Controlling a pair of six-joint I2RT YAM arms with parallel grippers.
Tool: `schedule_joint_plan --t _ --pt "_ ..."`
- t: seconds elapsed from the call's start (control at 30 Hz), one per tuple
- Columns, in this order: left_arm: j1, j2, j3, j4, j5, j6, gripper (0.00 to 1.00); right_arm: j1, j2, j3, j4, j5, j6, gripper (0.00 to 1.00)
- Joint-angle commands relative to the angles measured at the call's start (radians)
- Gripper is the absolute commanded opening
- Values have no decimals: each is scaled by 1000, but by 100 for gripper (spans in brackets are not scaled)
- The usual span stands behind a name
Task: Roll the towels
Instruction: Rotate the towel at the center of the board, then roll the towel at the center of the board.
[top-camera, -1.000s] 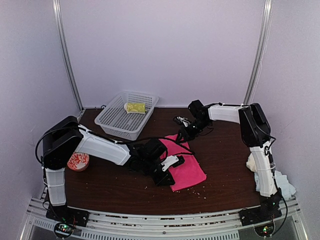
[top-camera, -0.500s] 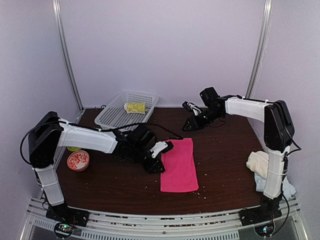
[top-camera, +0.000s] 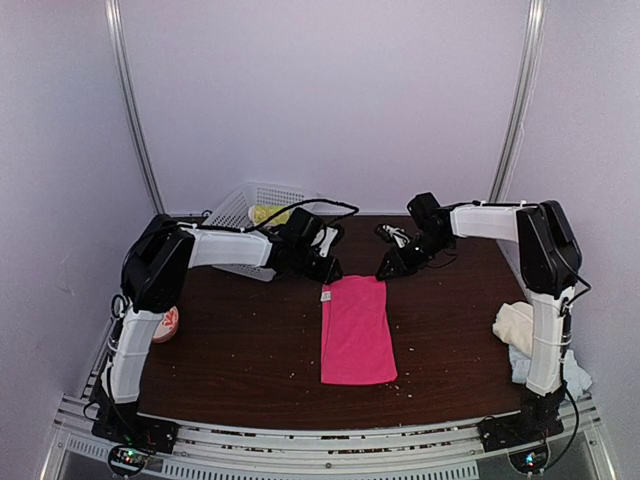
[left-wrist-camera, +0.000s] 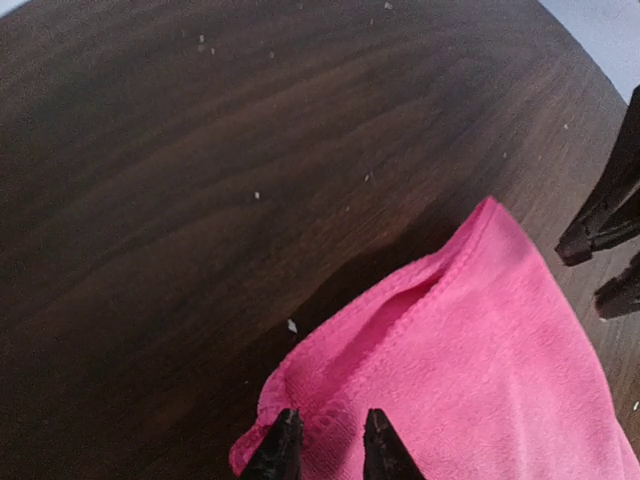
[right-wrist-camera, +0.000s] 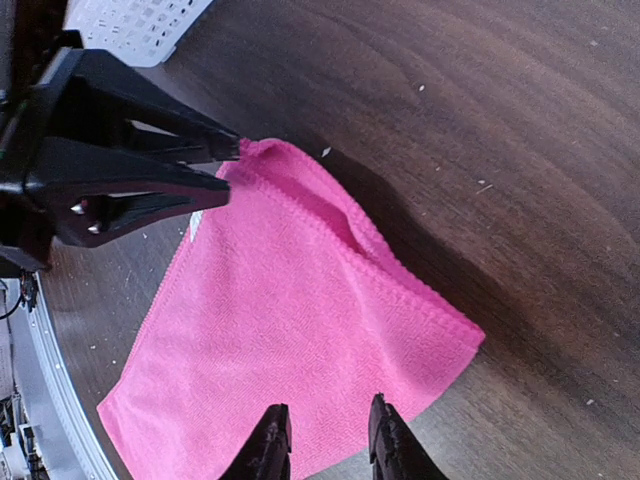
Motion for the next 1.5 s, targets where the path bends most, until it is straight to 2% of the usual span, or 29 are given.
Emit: schedule_joint_plan --t 0.0,0.13,0.23,0.37,0.57,0.73,0.97,1.0,1.07,1.1,1.13,1.17,1.27,1.33,1.4,1.47 --pt "-2 24 -21 36 75 -26 21 16 41 17 -45 -75 -43 27" --pt "-2 5 -101 60 82 -13 21 23 72 8 -30 -79 -52 29" --pt "0 -17 -142 -6 -72 -57 18 23 125 53 -40 -1 -39 28" --pt "14 -101 -258 30 -172 -108 18 19 142 53 1 94 8 29" --pt "16 -144 -281 81 -106 -73 22 23 92 95 -46 -104 -46 31" --pt "8 -252 -293 97 -93 0 26 8 -57 100 -99 -134 -110 34" --pt "-108 -551 -460 92 -139 283 35 -71 -386 -48 -26 39 -139 36" --pt "-146 -582 -496 86 -155 326 38 -85 -436 -98 16 77 -128 37" --pt "-216 -629 -538 67 -183 418 48 -108 -542 -200 141 174 -87 48" --pt "-257 -640 -548 53 -197 467 50 -120 -586 -265 216 236 -64 60" --pt "-296 -640 -551 30 -212 505 50 -135 -619 -326 289 274 -36 88" --pt "-329 -635 -551 3 -217 537 50 -151 -634 -374 364 313 8 99" --pt "-411 -595 -530 -49 -193 594 50 -192 -581 -396 280 168 -59 100" --pt "-446 -556 -507 -78 -158 605 50 -193 -537 -386 216 102 -121 93" --pt "-471 -508 -481 -105 -123 606 48 -193 -544 -449 262 59 -147 87" --pt "-488 -455 -463 -113 -107 595 46 -194 -586 -545 372 44 -135 85"
